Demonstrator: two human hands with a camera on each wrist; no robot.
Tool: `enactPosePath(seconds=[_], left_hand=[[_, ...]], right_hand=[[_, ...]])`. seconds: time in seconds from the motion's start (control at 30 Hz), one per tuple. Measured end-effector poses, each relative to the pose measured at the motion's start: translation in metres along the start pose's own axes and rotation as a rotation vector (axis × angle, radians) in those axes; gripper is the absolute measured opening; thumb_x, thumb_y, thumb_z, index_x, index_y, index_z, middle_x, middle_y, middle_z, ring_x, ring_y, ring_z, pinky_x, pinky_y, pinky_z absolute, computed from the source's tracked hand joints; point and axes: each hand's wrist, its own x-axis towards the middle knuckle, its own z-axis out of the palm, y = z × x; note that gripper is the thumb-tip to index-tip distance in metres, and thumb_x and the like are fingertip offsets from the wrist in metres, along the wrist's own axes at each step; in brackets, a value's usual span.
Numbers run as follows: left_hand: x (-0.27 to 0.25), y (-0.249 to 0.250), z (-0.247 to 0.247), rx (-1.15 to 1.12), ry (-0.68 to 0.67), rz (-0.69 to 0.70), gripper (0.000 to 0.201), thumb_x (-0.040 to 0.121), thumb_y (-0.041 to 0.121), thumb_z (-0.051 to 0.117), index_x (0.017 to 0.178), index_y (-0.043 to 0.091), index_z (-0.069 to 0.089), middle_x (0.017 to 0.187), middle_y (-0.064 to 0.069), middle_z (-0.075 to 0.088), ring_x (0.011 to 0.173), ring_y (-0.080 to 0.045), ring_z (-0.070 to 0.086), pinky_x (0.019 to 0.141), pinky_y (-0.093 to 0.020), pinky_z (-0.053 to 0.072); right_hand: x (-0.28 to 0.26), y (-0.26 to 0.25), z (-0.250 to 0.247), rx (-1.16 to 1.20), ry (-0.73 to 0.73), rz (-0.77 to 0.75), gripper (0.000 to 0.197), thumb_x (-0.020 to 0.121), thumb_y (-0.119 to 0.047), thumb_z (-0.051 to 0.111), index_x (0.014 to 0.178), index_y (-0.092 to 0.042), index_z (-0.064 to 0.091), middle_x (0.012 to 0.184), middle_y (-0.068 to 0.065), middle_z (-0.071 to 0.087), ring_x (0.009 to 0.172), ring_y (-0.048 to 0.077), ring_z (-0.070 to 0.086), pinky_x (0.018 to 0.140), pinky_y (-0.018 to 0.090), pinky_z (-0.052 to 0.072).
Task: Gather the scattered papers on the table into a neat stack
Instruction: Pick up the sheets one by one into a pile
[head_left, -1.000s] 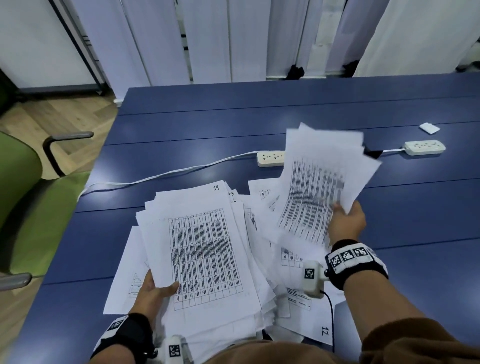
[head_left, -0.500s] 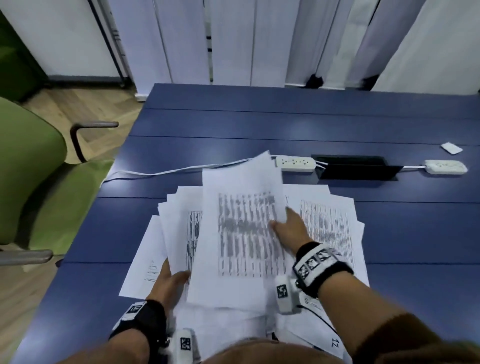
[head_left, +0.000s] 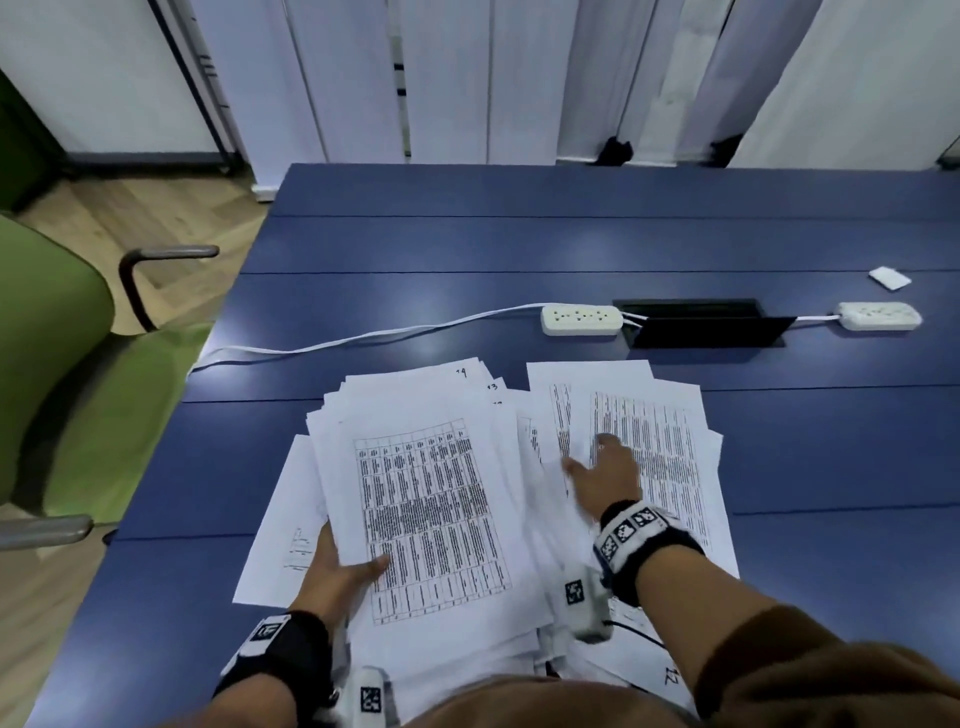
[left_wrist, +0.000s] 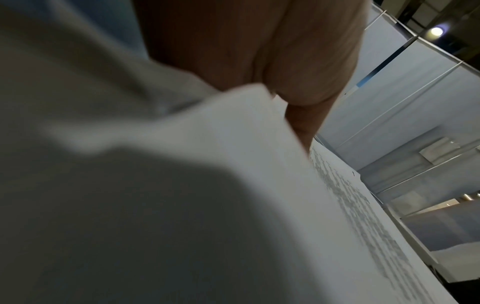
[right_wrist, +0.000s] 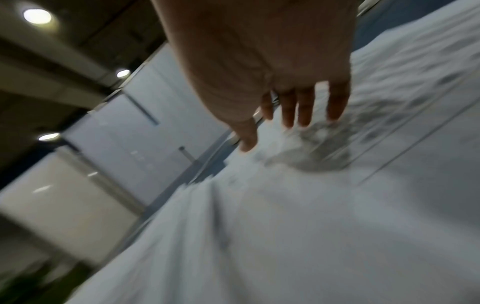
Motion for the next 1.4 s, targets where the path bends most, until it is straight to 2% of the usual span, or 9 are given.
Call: enactPosePath(seconds=[0.13,0.23,0.43,0.57,0.7,0.93,1.13,1.27,1.4], left_hand=[[0.000,0.001,-0.002,0.040,0.035,-0.008,0.074,0.076,-0.012,0.070,0.136,0.020,0.041,0.128,-0.003,0.062,0.117,-0.023,0.059,0.104,-0.044,0.042],[0.003,-0.003,-0.006,0.058,0.031,-0.011,0.074,0.076,-0.010,0.072,0.135,0.023,0.043,0.129,-0.003,0.063,0.118,-0.025,0.060,0.107,-0.050,0.040],[0.002,-0.001,-0.003,0.050,0.040,-0.007,0.073,0.076,-0.013,0.070,0.136,0.020,0.042,0.127,-0.005,0.063,0.117,-0.027,0.059,0.107,-0.049,0.039],[0.001,0.000,-0.003,0.064,0.025,0.007,0.073,0.074,-0.011,0.072,0.135,0.019,0.044,0.128,-0.005,0.063,0.119,-0.028,0.058,0.108,-0.049,0.038],[-0.002,0.004,0.000,0.035,0.019,0.028,0.070,0.077,-0.014,0.067,0.135,0.015,0.042,0.125,-0.007,0.062,0.116,-0.028,0.058,0.103,-0.043,0.040],[-0.009,0.009,0.005,0.028,0.011,0.036,0.069,0.079,-0.017,0.063,0.137,0.013,0.040,0.125,-0.008,0.062,0.110,-0.024,0.059,0.097,-0.038,0.041],[-0.007,0.007,0.006,-0.054,0.028,0.008,0.071,0.077,-0.023,0.060,0.136,0.013,0.043,0.126,-0.009,0.063,0.116,-0.028,0.058,0.097,-0.040,0.042],[-0.006,0.005,0.004,-0.114,0.013,-0.025,0.075,0.079,-0.021,0.058,0.140,0.018,0.039,0.138,-0.010,0.055,0.124,-0.028,0.053,0.108,-0.043,0.036],[-0.010,0.016,0.010,-0.120,0.020,-0.066,0.077,0.092,0.032,0.061,0.153,0.024,0.014,0.157,-0.002,0.029,0.142,-0.024,0.032,0.118,-0.045,0.017]], right_hand=[[0.017,0.062,-0.067,-0.210,0.290,0.495,0.078,0.083,-0.044,0.067,0.137,0.000,0.031,0.139,0.024,0.038,0.128,0.040,0.036,0.105,0.051,0.034],[0.023,0.089,-0.082,-0.221,0.251,0.572,0.094,0.078,-0.057,0.068,0.137,0.006,0.031,0.139,0.027,0.040,0.127,0.041,0.040,0.106,0.048,0.034],[0.024,0.064,-0.072,0.172,0.006,0.383,0.072,0.082,-0.032,0.075,0.131,0.009,0.041,0.123,0.022,0.053,0.117,0.039,0.053,0.085,0.036,0.042],[0.021,0.050,-0.067,0.172,-0.049,0.315,0.050,0.077,-0.027,0.079,0.112,0.002,0.061,0.113,0.019,0.065,0.103,0.035,0.062,0.089,0.039,0.051],[0.017,0.037,-0.075,0.166,0.097,0.229,0.023,0.079,-0.011,0.074,0.098,-0.002,0.064,0.097,0.019,0.069,0.080,0.029,0.062,0.073,0.035,0.052],[0.004,-0.030,-0.141,0.380,0.510,-0.212,0.011,0.083,-0.012,0.067,0.093,-0.013,0.062,0.080,0.006,0.061,0.075,0.024,0.058,0.066,0.030,0.043],[-0.027,-0.102,-0.171,0.971,0.339,-0.510,0.030,0.081,0.003,0.069,0.096,-0.023,0.064,0.097,0.004,0.072,0.092,0.019,0.069,0.083,0.033,0.058],[-0.036,-0.114,-0.136,0.942,0.101,-0.432,0.029,0.080,0.004,0.070,0.102,-0.013,0.062,0.096,0.004,0.072,0.085,0.017,0.070,0.076,0.032,0.059],[-0.047,-0.093,-0.064,0.686,-0.153,-0.277,0.033,0.078,0.001,0.074,0.107,-0.006,0.058,0.098,0.007,0.070,0.083,0.018,0.069,0.074,0.031,0.058]])
